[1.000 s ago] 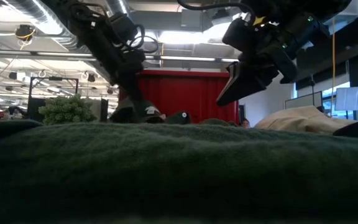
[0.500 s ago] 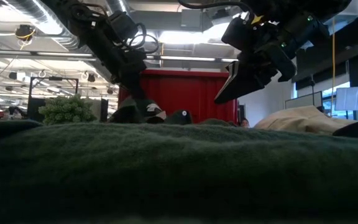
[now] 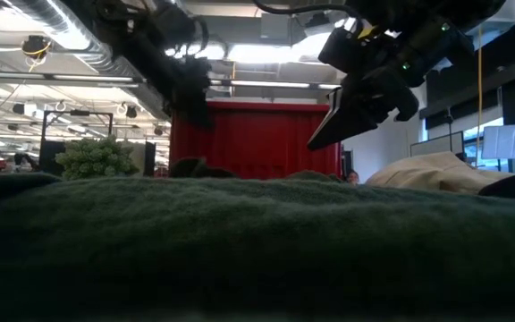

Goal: Fold laundry
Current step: Fold the green polo shirt

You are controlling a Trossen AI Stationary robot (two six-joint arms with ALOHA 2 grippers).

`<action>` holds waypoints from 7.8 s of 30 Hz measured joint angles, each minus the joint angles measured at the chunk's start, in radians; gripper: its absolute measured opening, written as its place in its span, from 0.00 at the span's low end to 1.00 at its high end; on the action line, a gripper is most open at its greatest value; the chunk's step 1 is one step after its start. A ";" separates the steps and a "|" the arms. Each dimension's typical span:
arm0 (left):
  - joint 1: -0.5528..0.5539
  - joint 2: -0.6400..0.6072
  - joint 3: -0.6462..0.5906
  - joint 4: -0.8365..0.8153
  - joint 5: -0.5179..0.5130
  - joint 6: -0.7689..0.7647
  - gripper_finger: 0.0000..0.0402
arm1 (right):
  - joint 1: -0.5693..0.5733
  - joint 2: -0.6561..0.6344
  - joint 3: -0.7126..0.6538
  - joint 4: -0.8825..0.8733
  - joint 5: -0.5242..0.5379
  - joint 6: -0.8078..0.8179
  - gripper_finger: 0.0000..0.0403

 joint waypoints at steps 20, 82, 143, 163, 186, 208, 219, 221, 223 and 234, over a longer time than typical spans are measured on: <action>-0.599 -0.062 -0.002 -0.158 -0.015 -0.204 0.33 | -0.001 -0.075 0.042 -0.281 0.076 0.041 0.02; -0.987 0.220 -0.002 -0.122 -0.106 -0.673 0.33 | -0.229 0.066 0.040 -0.730 0.228 0.465 0.02; -0.662 0.025 -0.118 -0.573 -0.156 -0.490 0.44 | -0.033 0.073 0.250 -0.234 -0.047 0.173 0.43; -0.639 0.161 -0.118 -0.610 -0.290 -0.380 0.32 | -0.033 0.073 0.250 -0.242 -0.005 0.174 0.43; -0.384 0.092 -0.020 -0.892 -0.671 -0.602 0.02 | -0.033 0.073 0.250 -0.243 -0.006 0.174 0.43; -0.169 0.092 -0.020 -0.872 -0.566 -0.529 0.37 | -0.033 0.073 0.250 -0.264 -0.014 0.181 0.43; -0.180 0.093 0.041 -0.873 -0.632 -0.487 0.51 | -0.033 0.073 0.250 -0.263 -0.014 0.182 0.43; -0.205 0.093 0.086 -0.875 -0.607 -0.482 0.51 | -0.033 0.073 0.250 -0.263 -0.014 0.181 0.43; -0.244 0.093 0.136 -0.874 -0.563 -0.463 0.51 | -0.033 0.073 0.250 -0.264 -0.014 0.179 0.43; -0.610 0.093 0.208 -0.761 -0.414 -0.502 0.51 | 0.025 0.046 0.250 -0.320 0.023 0.244 0.43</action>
